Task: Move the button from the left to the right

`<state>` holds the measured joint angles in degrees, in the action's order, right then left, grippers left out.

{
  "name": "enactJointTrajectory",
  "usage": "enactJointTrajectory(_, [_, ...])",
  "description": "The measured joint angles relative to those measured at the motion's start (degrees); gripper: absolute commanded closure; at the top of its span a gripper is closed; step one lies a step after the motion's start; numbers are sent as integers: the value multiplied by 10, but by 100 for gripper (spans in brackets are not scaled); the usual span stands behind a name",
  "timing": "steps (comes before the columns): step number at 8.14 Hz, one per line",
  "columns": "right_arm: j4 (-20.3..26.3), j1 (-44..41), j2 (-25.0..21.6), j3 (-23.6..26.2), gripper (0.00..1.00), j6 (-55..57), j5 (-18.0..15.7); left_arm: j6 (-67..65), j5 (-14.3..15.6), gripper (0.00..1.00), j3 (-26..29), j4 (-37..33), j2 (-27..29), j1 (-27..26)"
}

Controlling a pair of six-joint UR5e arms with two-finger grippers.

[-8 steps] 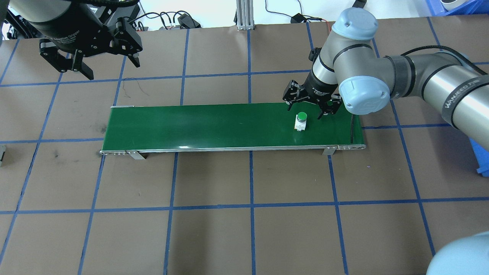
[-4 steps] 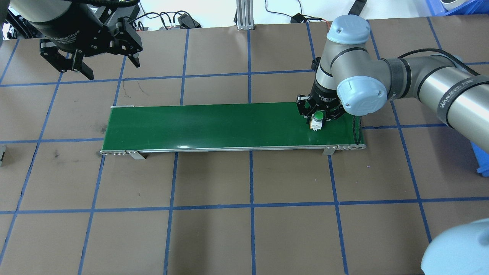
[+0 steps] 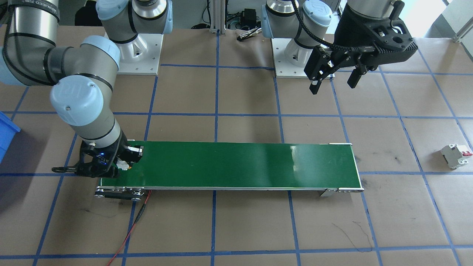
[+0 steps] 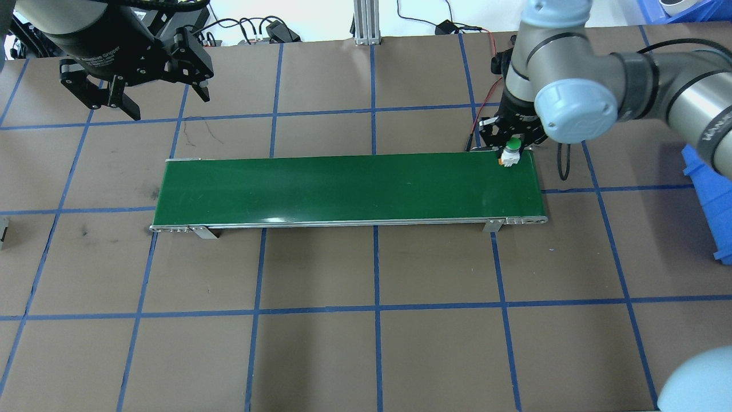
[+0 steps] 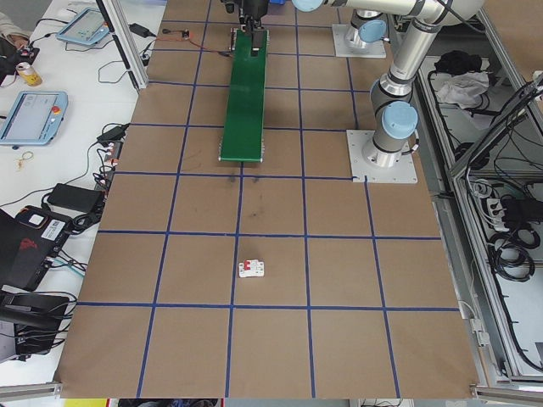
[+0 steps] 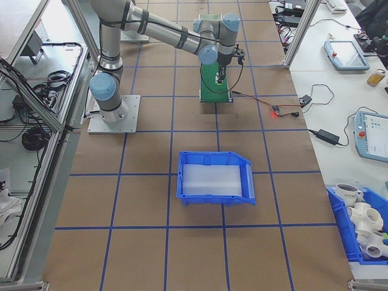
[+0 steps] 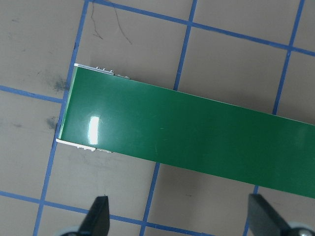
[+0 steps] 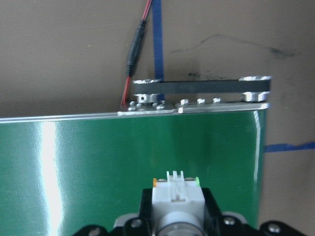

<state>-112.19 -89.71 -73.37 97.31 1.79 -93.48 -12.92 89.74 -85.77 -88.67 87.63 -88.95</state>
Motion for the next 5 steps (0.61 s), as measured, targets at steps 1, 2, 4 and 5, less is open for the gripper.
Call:
enactJointTrajectory(1, [17, 27, -17, -12, 94, -51, -8, 0, 0, 0, 0, 0, 0, 0])
enactJointTrajectory(2, [40, 61, -35, -18, 94, -118, -12, 0, 0, 0, 0, 1, 0, 0])
enactJointTrajectory(4, [72, 147, -69, -21, 95, -307, -36, 0, -1, 0, 0, 1, 0, 0])
enactJointTrajectory(5, [75, 198, -76, -21, 95, -413, -49, 0, 0, 0, 0, 1, 0, 0])
